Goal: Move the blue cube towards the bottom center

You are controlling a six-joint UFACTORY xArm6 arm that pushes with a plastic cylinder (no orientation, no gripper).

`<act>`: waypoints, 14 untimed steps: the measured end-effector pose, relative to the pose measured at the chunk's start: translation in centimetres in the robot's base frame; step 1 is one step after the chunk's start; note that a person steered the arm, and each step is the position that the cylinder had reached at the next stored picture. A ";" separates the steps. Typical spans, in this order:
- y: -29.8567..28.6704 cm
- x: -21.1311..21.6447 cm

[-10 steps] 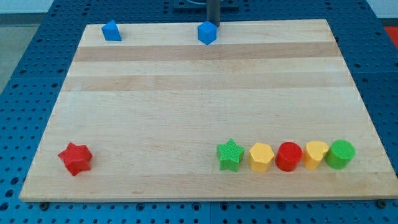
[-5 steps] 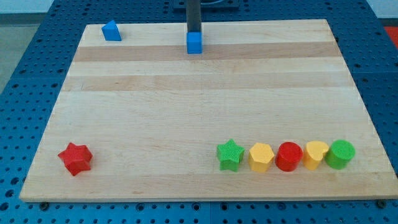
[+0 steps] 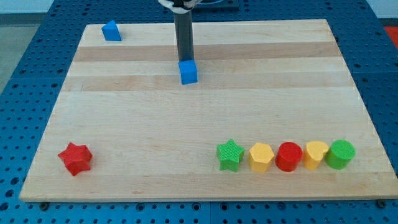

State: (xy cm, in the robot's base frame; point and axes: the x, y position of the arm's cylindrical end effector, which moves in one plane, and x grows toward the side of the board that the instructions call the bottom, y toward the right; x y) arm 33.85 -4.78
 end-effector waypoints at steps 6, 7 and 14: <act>1.1 7.4; 1.1 9.2; 1.1 18.3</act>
